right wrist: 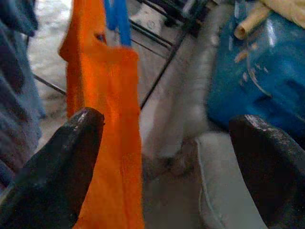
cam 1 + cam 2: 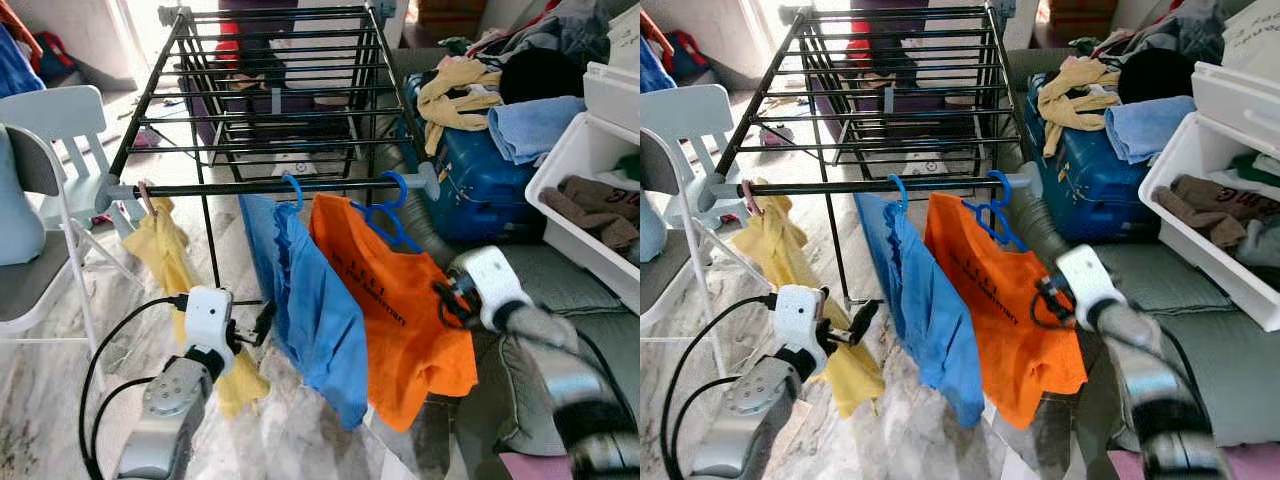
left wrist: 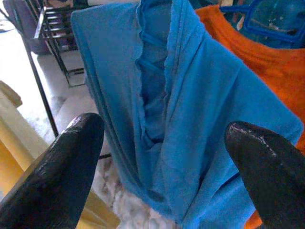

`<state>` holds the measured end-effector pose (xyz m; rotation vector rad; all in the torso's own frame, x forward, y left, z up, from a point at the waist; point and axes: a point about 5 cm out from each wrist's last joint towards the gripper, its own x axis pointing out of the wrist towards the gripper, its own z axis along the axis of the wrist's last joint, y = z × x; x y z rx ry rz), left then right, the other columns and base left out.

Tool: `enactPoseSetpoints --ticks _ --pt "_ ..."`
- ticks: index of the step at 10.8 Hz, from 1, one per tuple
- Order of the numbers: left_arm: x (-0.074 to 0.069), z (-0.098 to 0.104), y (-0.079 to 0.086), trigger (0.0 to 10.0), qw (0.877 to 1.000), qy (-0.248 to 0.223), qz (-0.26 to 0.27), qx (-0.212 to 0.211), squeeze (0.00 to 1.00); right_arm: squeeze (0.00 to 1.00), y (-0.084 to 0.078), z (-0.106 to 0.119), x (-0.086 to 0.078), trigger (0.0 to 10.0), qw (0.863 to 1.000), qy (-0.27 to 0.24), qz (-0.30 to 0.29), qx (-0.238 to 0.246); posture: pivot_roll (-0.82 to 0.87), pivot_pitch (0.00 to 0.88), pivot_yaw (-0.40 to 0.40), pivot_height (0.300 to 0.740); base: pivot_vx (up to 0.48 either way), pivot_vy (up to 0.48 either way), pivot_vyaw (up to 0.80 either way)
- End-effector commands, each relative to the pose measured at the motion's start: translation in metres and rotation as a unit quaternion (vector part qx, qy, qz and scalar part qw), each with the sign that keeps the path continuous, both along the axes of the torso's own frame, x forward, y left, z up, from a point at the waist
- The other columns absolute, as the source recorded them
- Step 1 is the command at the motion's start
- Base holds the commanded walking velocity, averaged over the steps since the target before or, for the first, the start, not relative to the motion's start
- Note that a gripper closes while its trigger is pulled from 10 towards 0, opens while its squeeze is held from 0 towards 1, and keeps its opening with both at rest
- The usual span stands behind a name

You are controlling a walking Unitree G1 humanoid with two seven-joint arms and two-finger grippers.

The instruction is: Hang hanger

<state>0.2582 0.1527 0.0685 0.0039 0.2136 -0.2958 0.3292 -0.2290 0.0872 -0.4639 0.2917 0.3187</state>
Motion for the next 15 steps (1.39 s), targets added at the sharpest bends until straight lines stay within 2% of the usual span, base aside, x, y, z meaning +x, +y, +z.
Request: enactPoseSetpoints --ticks 1,3,4,6,8,9,10,15 --pt "-0.002 0.003 0.001 10.0 1.000 0.001 -0.011 0.003 0.00 0.00 0.003 0.004 0.005 10.0 1.000 -0.002 0.022 -0.001 -0.05 0.000 0.061 0.740 0.000 0.000 0.00" --pt "-0.008 0.004 0.001 10.0 1.000 0.008 -0.029 0.005 0.00 0.00 0.004 0.007 0.015 10.0 0.999 0.014 0.035 -0.010 -0.03 0.000 0.063 0.740 0.000 0.000 0.00" --pt "-0.016 0.004 0.005 10.0 0.999 0.017 -0.039 0.006 0.00 0.00 0.006 0.006 0.018 10.0 0.999 0.032 0.038 -0.003 0.00 0.000 0.069 0.740 0.000 0.000 0.00" --pt "-0.027 0.006 0.012 10.0 0.998 0.031 -0.056 0.017 0.00 0.00 0.019 -0.001 0.022 10.0 0.997 0.056 0.050 0.027 0.06 0.000 0.085 0.740 0.000 0.000 0.00" --pt "-0.034 0.012 0.018 10.0 0.997 0.039 -0.068 0.029 0.00 0.00 0.033 0.003 0.030 10.0 0.996 0.054 0.058 0.039 0.09 0.000 0.105 0.740 0.000 0.000 0.00" --pt "-0.037 0.013 0.022 10.0 0.996 0.045 -0.071 0.036 0.00 0.00 0.038 0.006 0.033 1.0 0.997 0.049 0.057 0.035 0.10 0.000 0.113 0.740 0.000 0.000 0.00" --pt "-0.038 0.014 0.025 10.0 0.995 0.050 -0.074 0.039 0.00 0.00 0.040 0.005 0.035 0.0 0.997 0.049 0.047 0.029 0.10 0.000 0.125 0.740 0.000 0.000 0.00" --pt "-0.036 0.014 0.018 10.0 0.993 0.061 -0.088 0.038 0.00 0.00 0.032 -0.010 0.026 0.0 0.997 0.075 0.019 0.019 0.08 0.000 0.133 0.740 0.000 0.000 0.00"
